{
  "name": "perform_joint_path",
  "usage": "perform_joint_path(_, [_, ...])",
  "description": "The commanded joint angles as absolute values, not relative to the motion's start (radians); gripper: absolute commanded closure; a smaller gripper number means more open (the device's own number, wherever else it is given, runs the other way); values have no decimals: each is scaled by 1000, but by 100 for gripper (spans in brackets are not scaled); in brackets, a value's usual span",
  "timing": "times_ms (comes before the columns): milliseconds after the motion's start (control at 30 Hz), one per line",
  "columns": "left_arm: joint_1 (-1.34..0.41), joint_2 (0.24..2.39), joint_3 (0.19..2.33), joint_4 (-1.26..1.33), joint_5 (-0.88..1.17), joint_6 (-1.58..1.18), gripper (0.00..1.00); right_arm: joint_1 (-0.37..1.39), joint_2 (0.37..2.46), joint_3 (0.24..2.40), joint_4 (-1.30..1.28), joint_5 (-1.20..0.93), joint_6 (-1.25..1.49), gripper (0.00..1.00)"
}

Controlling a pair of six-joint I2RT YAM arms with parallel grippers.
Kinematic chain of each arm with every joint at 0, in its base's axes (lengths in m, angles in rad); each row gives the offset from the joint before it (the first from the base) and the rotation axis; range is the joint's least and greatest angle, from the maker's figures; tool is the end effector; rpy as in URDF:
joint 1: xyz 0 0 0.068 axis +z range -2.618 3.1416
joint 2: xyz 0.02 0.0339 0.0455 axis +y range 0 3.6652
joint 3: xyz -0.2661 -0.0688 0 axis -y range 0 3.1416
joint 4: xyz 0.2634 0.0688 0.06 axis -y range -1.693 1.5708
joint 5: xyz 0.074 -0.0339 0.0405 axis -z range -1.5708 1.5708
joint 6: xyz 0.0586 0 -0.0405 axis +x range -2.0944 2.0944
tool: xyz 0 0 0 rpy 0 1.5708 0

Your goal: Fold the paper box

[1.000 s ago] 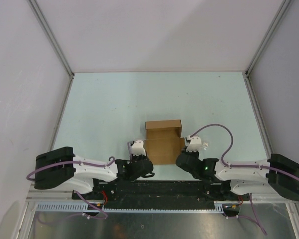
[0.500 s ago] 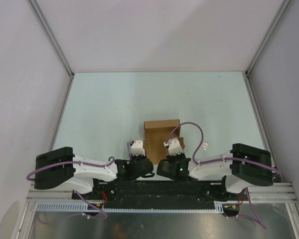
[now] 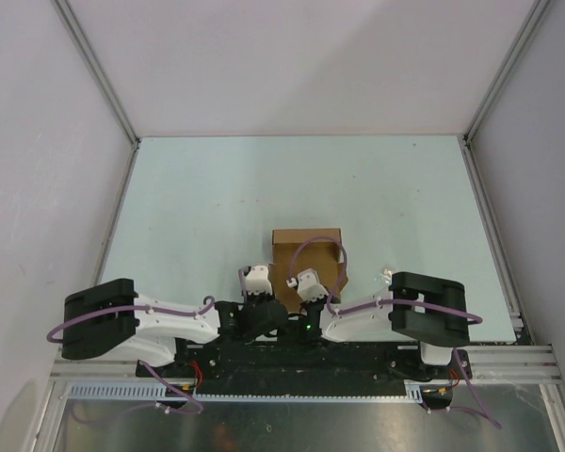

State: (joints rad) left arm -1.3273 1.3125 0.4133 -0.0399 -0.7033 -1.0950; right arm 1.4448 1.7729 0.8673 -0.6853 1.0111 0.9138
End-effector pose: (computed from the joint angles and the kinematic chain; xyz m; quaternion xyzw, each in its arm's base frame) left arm 0.0930 -0.2170 0.1061 -0.0029 0.8988 -0.1577 0.4091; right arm 0.0846 0.2726 0.0989 -0.2343 0.8429 -0.1929 0.4443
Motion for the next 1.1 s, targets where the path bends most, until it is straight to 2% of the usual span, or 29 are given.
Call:
perform_joint_path(0, [-1336, 1290, 420, 41, -647, -1112, 89, 1486, 1808, 969, -669, 1051, 1043, 94])
perform_joint_path(600, [-1338, 1266, 457, -71, -676, -1045, 91, 1497, 1784, 971, -626, 1014, 1037, 94])
perform_joint_path(1067, [-1338, 1086, 394, -71, -710, -1046, 80, 1500, 1766, 959, -592, 1014, 1017, 92])
